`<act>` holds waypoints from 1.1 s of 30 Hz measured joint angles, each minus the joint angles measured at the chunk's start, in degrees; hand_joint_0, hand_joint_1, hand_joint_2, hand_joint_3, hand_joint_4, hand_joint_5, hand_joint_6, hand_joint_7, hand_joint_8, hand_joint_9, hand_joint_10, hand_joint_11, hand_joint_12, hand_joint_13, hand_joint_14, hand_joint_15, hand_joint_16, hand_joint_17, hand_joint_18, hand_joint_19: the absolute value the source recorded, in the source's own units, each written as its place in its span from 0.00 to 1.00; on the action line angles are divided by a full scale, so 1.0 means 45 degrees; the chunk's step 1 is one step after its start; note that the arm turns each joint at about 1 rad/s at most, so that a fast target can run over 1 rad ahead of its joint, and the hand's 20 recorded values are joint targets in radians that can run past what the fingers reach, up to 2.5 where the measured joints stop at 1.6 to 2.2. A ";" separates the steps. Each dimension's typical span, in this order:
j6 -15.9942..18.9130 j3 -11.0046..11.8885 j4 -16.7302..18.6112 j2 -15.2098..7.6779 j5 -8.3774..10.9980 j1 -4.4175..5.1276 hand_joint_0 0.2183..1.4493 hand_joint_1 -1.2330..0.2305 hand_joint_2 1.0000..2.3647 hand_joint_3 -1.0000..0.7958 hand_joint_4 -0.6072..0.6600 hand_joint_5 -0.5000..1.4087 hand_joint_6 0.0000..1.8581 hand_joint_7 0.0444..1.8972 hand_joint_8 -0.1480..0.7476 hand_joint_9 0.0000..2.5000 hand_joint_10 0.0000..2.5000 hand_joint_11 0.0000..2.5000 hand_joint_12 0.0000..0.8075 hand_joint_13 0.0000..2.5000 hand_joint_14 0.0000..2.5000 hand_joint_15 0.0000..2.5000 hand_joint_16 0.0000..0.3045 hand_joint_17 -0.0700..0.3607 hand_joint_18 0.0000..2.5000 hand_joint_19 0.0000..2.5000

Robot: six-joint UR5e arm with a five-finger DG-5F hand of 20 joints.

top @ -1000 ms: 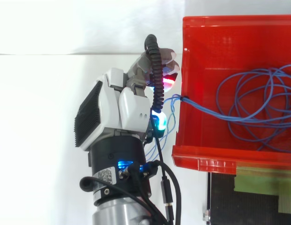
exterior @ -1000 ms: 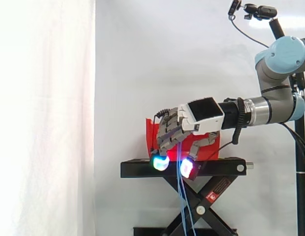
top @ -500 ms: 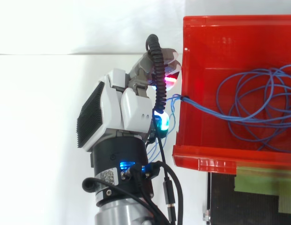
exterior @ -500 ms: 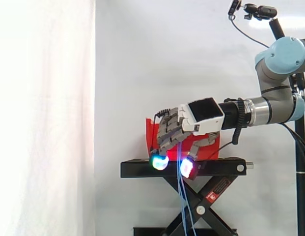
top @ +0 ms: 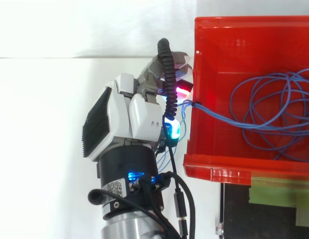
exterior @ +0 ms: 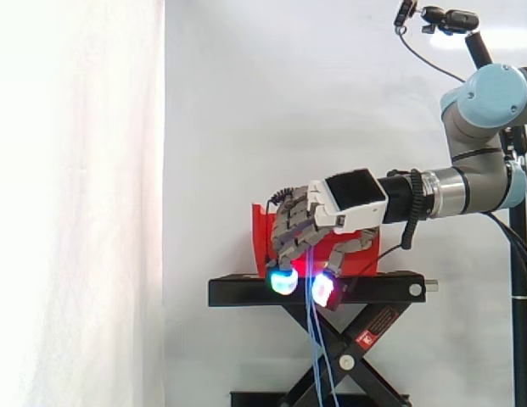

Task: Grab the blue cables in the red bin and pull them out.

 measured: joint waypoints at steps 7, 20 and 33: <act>-0.0010 0.0000 0.0044 -0.0001 0.0001 0.0005 0.50 0.21 0.00 0.00 0.54 0.71 0.03 0.41 0.46 0.32 0.01 0.40 0.47 0.31 0.01 0.33 0.16 0.42 0.23 0.28; -0.0038 -0.0005 0.0049 -0.0001 0.0000 0.0071 0.51 0.21 0.00 0.00 0.53 0.70 0.16 0.37 0.45 0.33 0.01 0.41 0.47 0.31 0.01 0.33 0.16 0.42 0.24 0.28; -0.0039 -0.0010 0.0048 -0.0001 0.0037 0.0164 0.51 0.21 0.00 0.00 0.54 0.71 0.00 0.40 0.45 0.33 0.01 0.40 0.46 0.31 0.01 0.33 0.16 0.42 0.24 0.28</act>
